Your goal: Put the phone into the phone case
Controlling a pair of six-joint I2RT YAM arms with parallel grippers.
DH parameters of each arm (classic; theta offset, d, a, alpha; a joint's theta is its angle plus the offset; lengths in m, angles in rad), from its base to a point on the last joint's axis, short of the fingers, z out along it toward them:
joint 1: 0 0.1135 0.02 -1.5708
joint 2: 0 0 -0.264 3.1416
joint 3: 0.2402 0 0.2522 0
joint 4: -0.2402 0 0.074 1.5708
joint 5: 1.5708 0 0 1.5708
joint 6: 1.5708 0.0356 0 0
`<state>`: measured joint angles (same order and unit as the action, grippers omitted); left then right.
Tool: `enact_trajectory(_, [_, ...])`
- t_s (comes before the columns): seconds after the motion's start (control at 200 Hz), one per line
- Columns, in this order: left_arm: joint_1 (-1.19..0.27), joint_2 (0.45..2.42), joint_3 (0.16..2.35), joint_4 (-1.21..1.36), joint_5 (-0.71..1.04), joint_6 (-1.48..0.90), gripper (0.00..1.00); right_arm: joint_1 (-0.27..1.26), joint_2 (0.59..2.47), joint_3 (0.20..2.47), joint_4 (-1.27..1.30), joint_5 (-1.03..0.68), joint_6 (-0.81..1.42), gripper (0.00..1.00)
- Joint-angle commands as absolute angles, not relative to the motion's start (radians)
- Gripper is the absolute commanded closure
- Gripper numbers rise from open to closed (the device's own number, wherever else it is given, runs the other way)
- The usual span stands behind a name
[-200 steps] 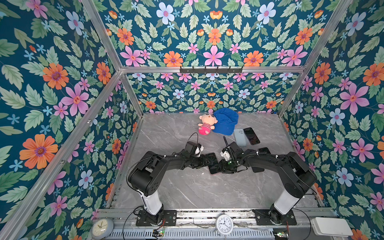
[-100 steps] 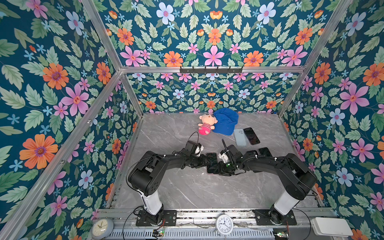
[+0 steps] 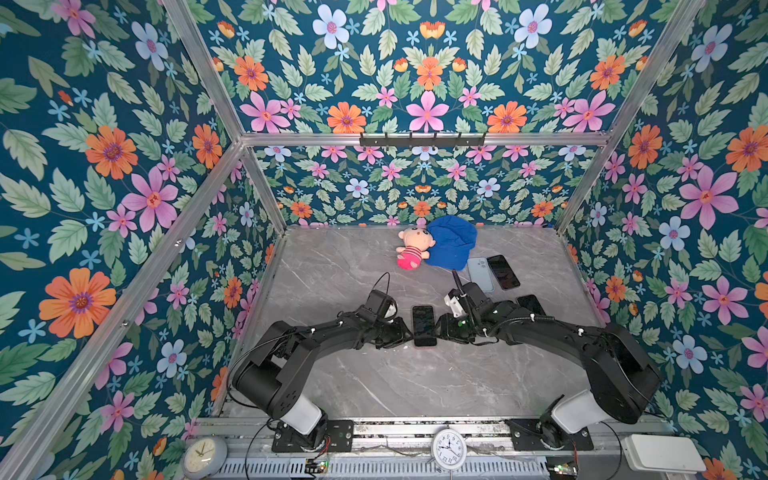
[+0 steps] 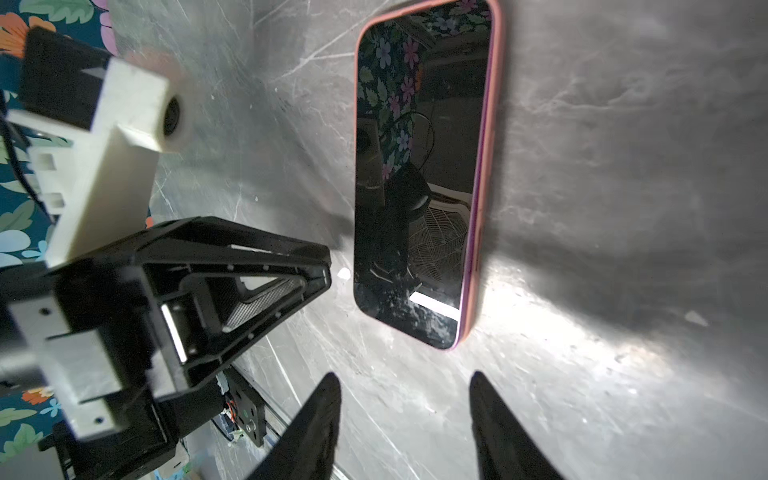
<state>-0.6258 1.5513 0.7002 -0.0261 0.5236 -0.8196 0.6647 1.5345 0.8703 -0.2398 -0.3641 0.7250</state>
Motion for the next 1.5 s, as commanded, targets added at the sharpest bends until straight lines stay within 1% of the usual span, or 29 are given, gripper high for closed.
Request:
enact_trajectory(0.0, [-0.634,1.529,0.704,-0.052,0.502,-0.869,0.67,0.663,1.543,0.877,-0.276,-0.334,0.727,0.43])
enact_trajectory(0.125, [-0.657,1.533,0.716,-0.055,0.493,-0.89,0.68,0.657,1.559,0.885,-0.284,-0.333,0.724,0.36])
enact_trajectory(0.23, [-0.675,1.552,0.726,-0.055,0.492,-0.898,0.7,0.657,1.567,0.891,-0.293,-0.324,0.723,0.34])
enact_trajectory(0.445, [-0.686,1.582,0.739,-0.056,0.495,-0.898,0.76,0.656,1.571,0.881,-0.281,-0.325,0.733,0.34])
enact_trajectory(0.76, [-0.692,1.612,0.759,-0.08,0.496,-0.874,0.82,0.655,1.582,0.873,-0.265,-0.342,0.741,0.34])
enact_trajectory(0.86, [-0.691,1.617,0.764,-0.086,0.494,-0.868,0.85,0.655,1.58,0.871,-0.262,-0.344,0.742,0.34])
enact_trajectory(1.22, [-0.692,1.636,0.772,-0.105,0.486,-0.85,0.87,0.656,1.605,0.864,-0.234,-0.366,0.752,0.34])
enact_trajectory(1.495, [-0.692,1.648,0.774,-0.114,0.479,-0.836,0.92,0.661,1.63,0.857,-0.194,-0.392,0.768,0.38])
